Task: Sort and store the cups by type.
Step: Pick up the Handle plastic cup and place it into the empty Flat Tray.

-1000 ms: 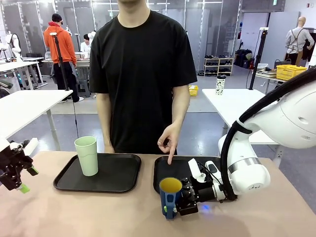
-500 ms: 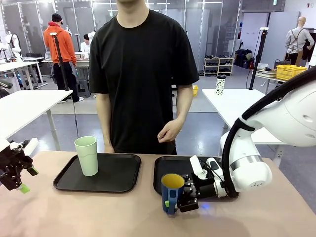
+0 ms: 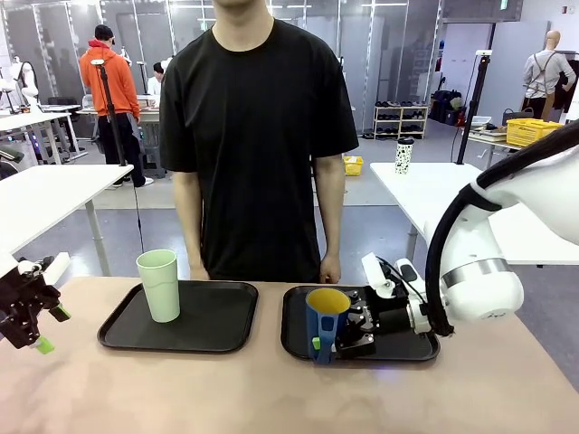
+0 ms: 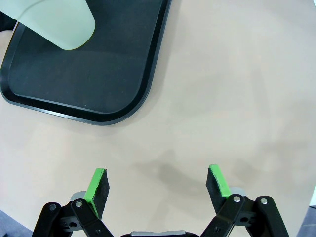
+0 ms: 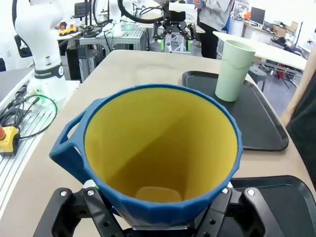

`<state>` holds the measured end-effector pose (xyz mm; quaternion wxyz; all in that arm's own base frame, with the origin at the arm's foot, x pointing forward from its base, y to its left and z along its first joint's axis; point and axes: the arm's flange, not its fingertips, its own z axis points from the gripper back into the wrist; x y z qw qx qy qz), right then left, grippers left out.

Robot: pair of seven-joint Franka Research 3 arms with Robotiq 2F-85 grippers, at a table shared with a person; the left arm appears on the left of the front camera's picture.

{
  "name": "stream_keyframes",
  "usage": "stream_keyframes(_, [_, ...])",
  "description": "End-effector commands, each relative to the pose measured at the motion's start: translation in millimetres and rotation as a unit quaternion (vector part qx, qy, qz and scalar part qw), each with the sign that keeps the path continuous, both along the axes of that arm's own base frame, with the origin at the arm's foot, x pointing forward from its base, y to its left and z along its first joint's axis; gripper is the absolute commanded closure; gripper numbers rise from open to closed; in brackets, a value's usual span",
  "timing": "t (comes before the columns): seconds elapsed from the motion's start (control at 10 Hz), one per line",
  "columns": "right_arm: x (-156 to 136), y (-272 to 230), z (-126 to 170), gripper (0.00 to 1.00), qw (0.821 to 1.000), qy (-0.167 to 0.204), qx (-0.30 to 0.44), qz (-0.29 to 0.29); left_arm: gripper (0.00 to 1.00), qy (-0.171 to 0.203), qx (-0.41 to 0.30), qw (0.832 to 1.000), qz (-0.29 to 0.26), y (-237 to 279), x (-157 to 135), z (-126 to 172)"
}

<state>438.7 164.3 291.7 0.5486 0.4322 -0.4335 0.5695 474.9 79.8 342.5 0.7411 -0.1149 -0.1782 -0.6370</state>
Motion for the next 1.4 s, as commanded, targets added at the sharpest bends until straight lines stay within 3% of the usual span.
stream_keyframes(0.0, [-3, -6, 6, 0.44, 1.000, 0.014, -0.008, -0.006, 0.00, 0.000, -0.002, 1.000, -0.010, 1, -1, 0])
stream_keyframes(0.4, [0, 0, 0, 0.44, 1.000, 0.000, 0.000, 0.000, 0.00, 0.000, -0.002, 1.000, -0.010, 1, -1, 0])
stream_keyframes(0.5, [-2, -2, 1, 0.28, 1.000, 0.004, -0.001, -0.002, 0.00, 0.000, -0.002, 1.000, -0.010, 1, -1, 0])
stream_keyframes(0.7, [10, -16, -7, 0.28, 1.000, -0.014, -0.010, -0.010, 0.00, 0.000, -0.002, 1.000, -0.010, 1, -1, 0])
stream_keyframes(1.3, [83, -53, -6, 0.28, 0.999, 0.003, -0.027, -0.027, 0.00, 0.000, -0.002, 1.000, -0.010, 1, -1, 0])
